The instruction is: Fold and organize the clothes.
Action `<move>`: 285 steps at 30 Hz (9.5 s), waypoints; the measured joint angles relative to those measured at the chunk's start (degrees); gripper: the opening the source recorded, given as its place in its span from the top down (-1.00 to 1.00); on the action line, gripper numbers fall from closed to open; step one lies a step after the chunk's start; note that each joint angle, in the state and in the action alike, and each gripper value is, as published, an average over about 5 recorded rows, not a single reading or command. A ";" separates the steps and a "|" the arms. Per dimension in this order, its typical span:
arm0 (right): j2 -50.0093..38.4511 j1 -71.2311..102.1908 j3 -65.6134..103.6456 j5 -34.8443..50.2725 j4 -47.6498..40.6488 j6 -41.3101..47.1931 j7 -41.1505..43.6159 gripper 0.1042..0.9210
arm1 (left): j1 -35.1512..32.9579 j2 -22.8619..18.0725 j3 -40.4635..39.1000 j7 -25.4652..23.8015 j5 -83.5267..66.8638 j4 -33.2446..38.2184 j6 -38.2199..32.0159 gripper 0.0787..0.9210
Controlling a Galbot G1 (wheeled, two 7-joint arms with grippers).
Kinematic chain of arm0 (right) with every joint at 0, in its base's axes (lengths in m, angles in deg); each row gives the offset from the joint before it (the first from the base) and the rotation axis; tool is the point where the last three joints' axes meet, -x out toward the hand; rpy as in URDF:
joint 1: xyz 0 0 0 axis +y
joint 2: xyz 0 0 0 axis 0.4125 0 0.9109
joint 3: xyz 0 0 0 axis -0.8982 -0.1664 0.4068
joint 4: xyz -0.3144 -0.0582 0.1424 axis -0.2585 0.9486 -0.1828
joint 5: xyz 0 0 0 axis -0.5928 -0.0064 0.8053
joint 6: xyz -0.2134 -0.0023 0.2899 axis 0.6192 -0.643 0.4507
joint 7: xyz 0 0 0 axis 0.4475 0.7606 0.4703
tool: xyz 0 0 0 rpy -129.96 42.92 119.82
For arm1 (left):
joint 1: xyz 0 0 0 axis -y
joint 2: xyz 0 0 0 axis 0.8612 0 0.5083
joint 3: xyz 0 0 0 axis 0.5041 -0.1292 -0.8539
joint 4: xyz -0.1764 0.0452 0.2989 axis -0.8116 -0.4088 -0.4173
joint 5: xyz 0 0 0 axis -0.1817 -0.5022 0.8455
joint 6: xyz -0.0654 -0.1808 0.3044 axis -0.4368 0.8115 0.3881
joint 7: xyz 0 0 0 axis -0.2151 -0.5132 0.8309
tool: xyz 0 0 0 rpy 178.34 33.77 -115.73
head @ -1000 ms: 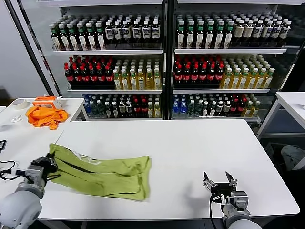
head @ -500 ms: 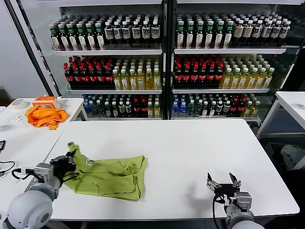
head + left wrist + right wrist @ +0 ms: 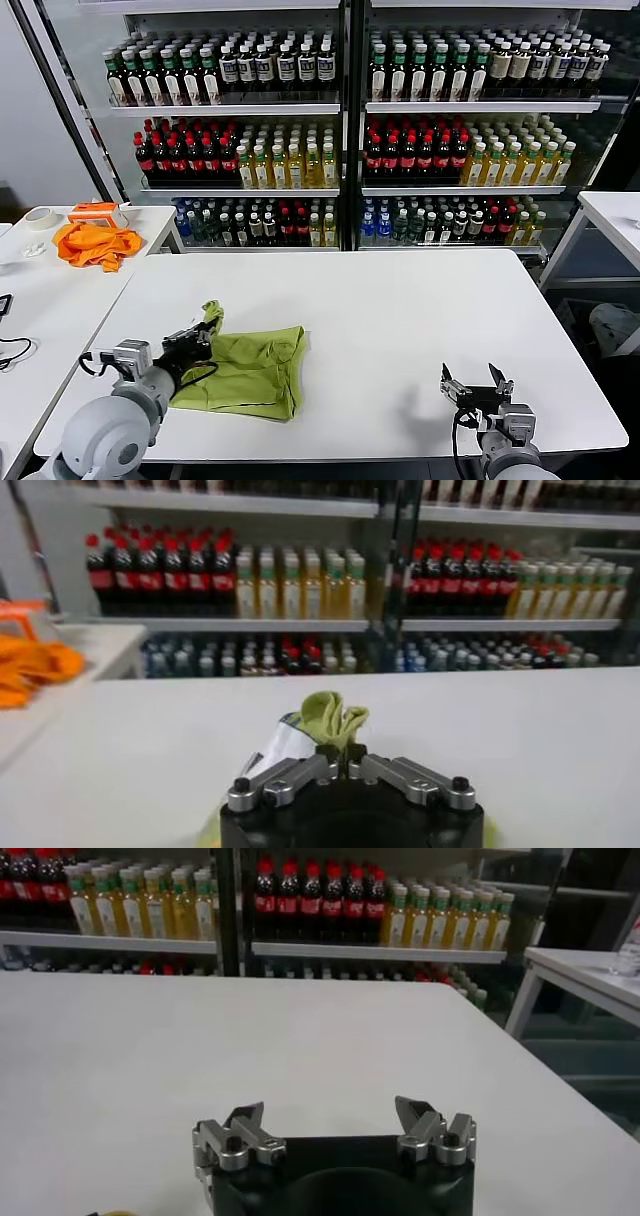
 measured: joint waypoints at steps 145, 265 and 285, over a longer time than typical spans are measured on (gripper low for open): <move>0.21 -0.75 -0.58 -2.35 -1.67 -1.42 1.95 -0.76 | -3.08 13.40 11.84 -0.05 -8.97 -1.73 0.50 0.97; 14.77 -39.67 -32.47 16.83 -31.89 0.11 13.37 0.75 | -9.40 -6.03 11.28 -15.21 22.05 -3.74 -14.74 -0.77; 0.26 -40.64 -24.23 17.13 -27.82 3.35 25.15 0.98 | -8.64 -6.66 8.92 -15.42 24.32 -4.88 -15.37 -0.77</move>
